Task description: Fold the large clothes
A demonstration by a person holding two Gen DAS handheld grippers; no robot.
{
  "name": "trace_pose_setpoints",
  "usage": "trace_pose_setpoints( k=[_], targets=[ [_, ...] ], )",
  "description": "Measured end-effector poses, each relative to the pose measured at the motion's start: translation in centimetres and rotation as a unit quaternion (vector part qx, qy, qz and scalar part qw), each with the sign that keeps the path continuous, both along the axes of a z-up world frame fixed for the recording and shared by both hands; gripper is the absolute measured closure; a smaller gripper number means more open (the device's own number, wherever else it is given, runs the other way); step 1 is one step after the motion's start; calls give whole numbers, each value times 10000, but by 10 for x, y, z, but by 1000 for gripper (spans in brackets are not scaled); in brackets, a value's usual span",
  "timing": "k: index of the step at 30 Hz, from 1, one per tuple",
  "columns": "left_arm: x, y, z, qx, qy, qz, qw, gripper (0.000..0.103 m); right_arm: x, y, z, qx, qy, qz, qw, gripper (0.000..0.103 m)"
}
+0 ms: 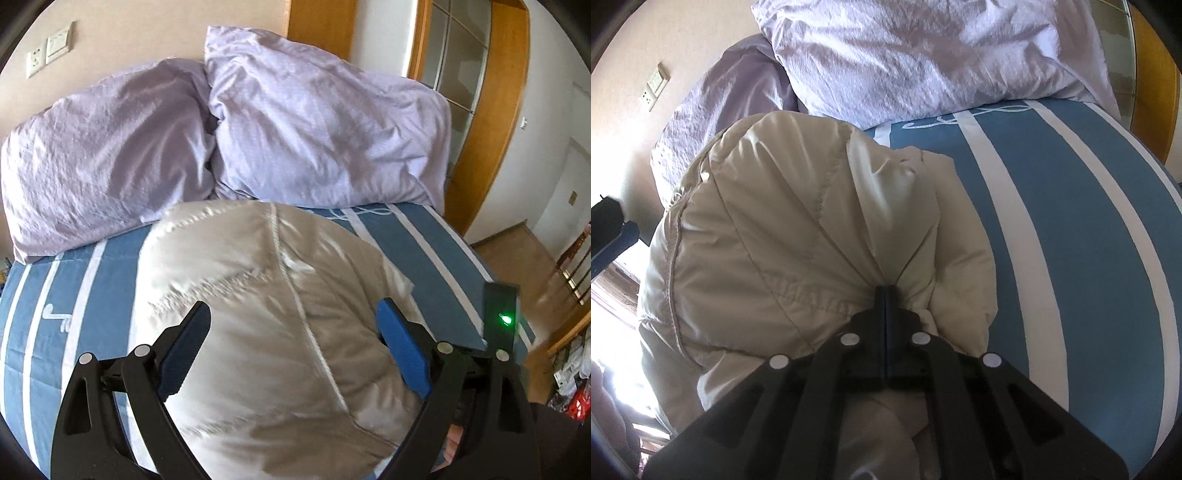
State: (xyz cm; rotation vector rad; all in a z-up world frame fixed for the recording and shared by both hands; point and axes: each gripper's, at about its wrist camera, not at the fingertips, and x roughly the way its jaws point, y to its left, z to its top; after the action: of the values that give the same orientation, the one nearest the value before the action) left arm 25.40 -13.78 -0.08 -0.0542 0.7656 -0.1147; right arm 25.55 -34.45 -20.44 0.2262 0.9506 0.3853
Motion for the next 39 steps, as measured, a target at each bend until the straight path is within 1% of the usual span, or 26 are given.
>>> trace_pose_setpoints(
  k=[4, 10, 14, 17, 18, 21, 25, 29, 33, 39],
  targets=[
    [12, 13, -1, 106, 14, 189, 9998, 11, 0, 0, -1, 13, -5, -15, 10000, 102],
    [28, 31, -4, 127, 78, 449, 9989, 11, 0, -1, -1, 52, -11, -26, 10000, 102],
    [38, 36, -9, 184, 136, 537, 9983, 11, 0, -2, -2, 78, -28, -30, 10000, 102],
    [47, 38, -19, 195, 264, 612, 9976, 11, -1, -2, -2, 81, -49, -44, 9999, 102],
    [50, 39, -24, 231, 310, 649, 9971, 9, -1, -1, -2, 76, -63, -49, 9999, 102],
    [52, 38, -33, 341, 255, 705, 9966, 6, -2, -1, -1, 29, -108, -59, 9999, 102],
    [60, 36, -43, 444, 335, 694, 9960, 2, -3, 2, 2, -114, -191, -99, 9997, 102],
    [69, 39, -57, 487, 455, 759, 9949, 1, -3, 2, 4, -119, -234, -169, 9995, 102],
    [75, 36, -67, 583, 455, 778, 9942, 1, -1, 0, 3, -37, -265, -233, 9994, 102],
    [84, 35, -78, 596, 472, 777, 9941, 1, 0, -3, 2, 67, -292, -352, 9989, 102]
  ],
)
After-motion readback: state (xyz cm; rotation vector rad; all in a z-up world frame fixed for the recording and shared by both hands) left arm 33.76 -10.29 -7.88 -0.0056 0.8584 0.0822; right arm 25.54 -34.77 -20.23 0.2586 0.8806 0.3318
